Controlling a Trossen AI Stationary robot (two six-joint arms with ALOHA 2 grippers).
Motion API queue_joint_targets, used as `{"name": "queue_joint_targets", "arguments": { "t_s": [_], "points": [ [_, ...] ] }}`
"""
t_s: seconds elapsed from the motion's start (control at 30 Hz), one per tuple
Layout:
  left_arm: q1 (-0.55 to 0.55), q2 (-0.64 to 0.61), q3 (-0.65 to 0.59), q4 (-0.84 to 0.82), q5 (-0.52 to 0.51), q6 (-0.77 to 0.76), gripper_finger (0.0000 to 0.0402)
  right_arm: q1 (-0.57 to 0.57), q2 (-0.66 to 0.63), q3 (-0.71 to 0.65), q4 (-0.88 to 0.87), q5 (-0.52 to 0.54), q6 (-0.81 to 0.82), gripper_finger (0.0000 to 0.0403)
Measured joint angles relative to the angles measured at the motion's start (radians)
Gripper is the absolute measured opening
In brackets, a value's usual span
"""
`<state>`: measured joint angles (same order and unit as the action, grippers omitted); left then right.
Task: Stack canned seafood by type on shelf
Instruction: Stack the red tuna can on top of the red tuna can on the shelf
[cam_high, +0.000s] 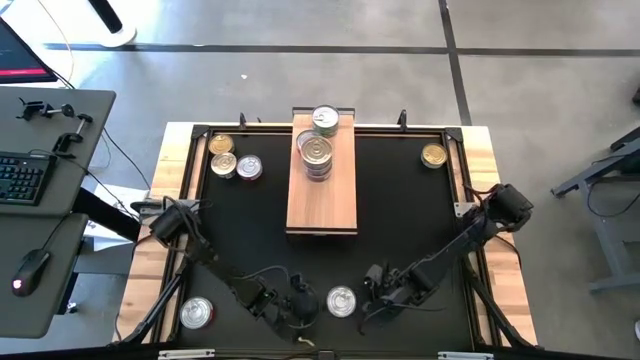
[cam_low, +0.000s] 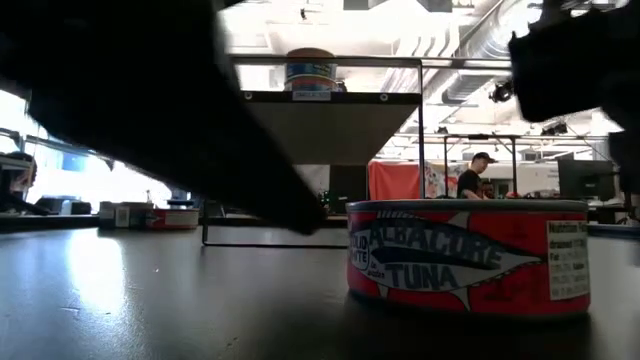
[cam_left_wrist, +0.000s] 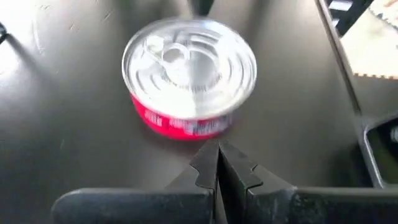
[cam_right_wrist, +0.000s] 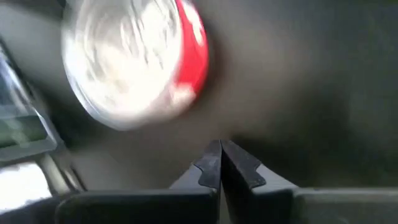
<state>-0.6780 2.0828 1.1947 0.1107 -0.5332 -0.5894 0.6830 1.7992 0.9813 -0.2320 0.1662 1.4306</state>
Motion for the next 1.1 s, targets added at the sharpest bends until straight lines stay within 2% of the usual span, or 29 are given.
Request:
{"name": "queue_joint_targets", "arguments": {
  "t_s": [0.1,0.2,0.4,0.8,1.1],
  "points": [
    [0.023,0.001,0.0,0.038,0.022,0.038,0.0,-0.019,0.0,-0.006,0.07,0.039,0.007,0.0],
    [0.045,0.001,0.0,0.06,0.026,0.076,0.0,-0.043,0.007,-0.002,0.065,0.037,-0.015,0.0],
    [0.081,-0.001,0.001,0.047,0.103,0.097,0.0,-0.073,0.018,0.003,0.058,0.014,-0.025,0.0],
    [0.092,-0.002,0.002,-0.014,0.112,0.138,0.0,-0.071,-0.035,0.112,-0.078,0.035,-0.057,0.0],
    [0.115,0.005,-0.001,-0.093,0.098,0.122,0.0,-0.073,-0.042,0.175,-0.082,0.041,-0.07,0.0]
  ]
}}
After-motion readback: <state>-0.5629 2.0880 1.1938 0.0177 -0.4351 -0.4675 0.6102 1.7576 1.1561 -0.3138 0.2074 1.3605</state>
